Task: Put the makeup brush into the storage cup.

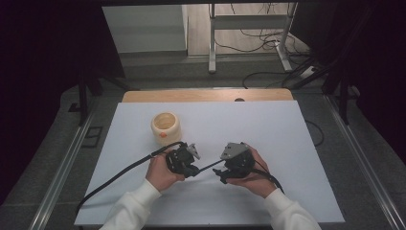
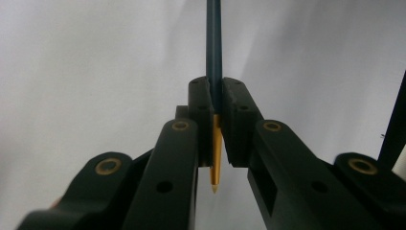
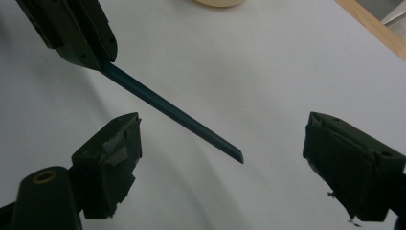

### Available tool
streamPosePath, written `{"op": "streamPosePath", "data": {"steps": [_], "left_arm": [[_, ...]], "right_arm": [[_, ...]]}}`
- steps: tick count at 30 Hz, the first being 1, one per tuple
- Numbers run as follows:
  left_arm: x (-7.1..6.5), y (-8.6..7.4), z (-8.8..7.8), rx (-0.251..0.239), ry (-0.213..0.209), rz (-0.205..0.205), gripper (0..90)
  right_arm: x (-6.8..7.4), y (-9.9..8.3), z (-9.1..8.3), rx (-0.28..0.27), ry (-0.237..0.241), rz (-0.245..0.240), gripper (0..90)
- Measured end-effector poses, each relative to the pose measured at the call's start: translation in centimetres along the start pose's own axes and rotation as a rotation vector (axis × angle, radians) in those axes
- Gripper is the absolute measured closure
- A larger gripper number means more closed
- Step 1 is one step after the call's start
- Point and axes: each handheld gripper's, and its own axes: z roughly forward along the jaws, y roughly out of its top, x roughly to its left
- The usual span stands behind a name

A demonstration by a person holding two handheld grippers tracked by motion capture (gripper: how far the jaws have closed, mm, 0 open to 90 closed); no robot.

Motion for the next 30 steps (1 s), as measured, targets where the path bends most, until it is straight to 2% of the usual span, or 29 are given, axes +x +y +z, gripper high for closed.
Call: {"op": "streamPosePath", "data": {"steps": [3,6,8,15,19,20,21,26,27,28,30], "left_arm": [[0.0,0.0,0.0,0.000,-0.001,-0.002,83.7],[-0.1,0.0,0.0,0.002,-0.004,0.000,83.7],[-0.1,0.0,0.0,0.002,-0.005,0.001,83.7],[-0.1,0.0,0.0,-0.003,-0.007,0.003,83.7],[-0.1,0.0,0.1,-0.003,-0.014,0.006,83.7],[-0.3,0.0,0.2,-0.013,-0.016,-0.008,83.7],[-0.4,0.0,0.2,-0.016,-0.020,-0.017,83.7],[-0.2,0.0,0.0,0.003,-0.024,0.009,83.7],[-0.2,0.0,0.0,0.002,-0.024,0.012,83.7],[-0.2,0.0,0.0,0.001,-0.025,0.013,83.7],[-0.2,0.0,0.0,-0.005,-0.027,0.016,83.7]], "right_arm": [[0.3,0.3,0.5,0.011,0.005,-0.033,15.0],[0.7,0.6,1.0,0.025,0.019,-0.076,19.9],[1.0,0.9,1.3,0.033,0.011,-0.100,20.3],[1.5,1.1,2.0,0.057,0.010,-0.147,25.4],[1.8,1.2,2.3,0.069,0.014,-0.182,35.8],[1.9,1.2,2.4,0.076,0.021,-0.210,38.6],[2.1,1.3,2.4,0.071,0.020,-0.206,42.1],[2.5,1.2,2.7,0.097,0.028,-0.270,58.2],[2.6,1.2,2.8,0.098,0.033,-0.270,60.3],[2.5,1.2,2.8,0.108,0.032,-0.299,62.6],[2.6,1.1,2.8,0.106,0.041,-0.292,65.7]]}}
